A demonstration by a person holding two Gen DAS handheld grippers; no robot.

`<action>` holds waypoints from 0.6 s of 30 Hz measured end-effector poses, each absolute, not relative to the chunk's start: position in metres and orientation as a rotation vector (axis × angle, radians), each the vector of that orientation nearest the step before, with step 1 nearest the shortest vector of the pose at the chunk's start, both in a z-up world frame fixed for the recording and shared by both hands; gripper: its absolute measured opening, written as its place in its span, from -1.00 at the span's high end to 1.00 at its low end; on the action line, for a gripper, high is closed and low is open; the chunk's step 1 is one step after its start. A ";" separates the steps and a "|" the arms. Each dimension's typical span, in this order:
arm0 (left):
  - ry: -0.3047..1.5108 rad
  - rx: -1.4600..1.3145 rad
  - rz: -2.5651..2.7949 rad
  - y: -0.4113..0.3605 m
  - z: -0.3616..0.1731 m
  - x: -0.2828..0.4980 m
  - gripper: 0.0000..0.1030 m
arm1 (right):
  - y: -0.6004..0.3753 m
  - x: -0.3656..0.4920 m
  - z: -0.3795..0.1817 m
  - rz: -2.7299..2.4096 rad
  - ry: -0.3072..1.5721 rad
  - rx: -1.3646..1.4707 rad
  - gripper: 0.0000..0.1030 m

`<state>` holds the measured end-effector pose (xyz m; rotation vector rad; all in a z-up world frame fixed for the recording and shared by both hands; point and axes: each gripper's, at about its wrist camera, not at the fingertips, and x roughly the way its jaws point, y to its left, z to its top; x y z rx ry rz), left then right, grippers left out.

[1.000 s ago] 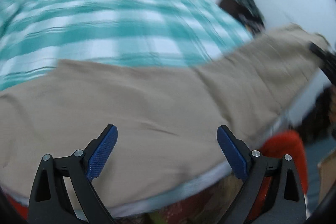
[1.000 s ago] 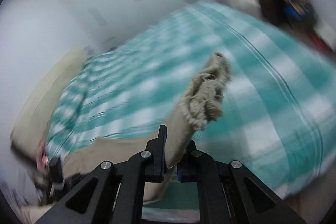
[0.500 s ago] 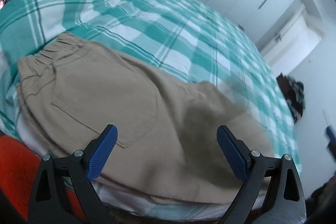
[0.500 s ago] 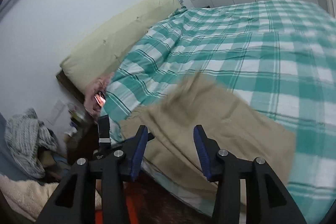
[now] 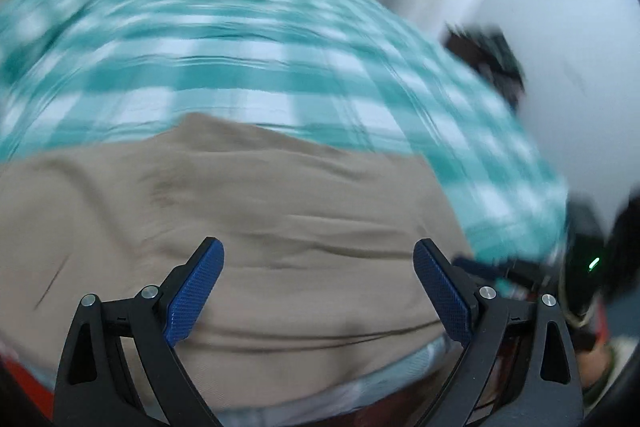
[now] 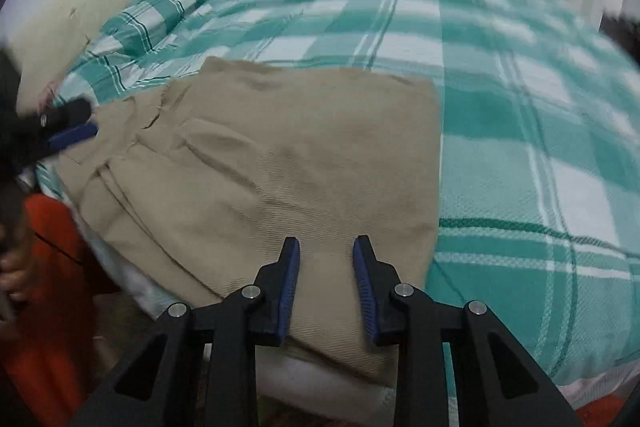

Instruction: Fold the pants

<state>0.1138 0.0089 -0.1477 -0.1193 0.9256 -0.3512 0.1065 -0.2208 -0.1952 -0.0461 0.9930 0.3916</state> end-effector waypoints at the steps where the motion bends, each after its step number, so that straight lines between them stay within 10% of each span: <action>1: 0.942 -0.083 -0.351 0.000 -0.153 0.117 -0.87 | -0.218 0.106 -0.196 0.385 0.987 -0.066 0.43; 18: 1.084 -0.028 -0.172 0.031 -0.202 0.110 -0.75 | -0.215 0.102 -0.197 0.380 0.956 -0.078 0.42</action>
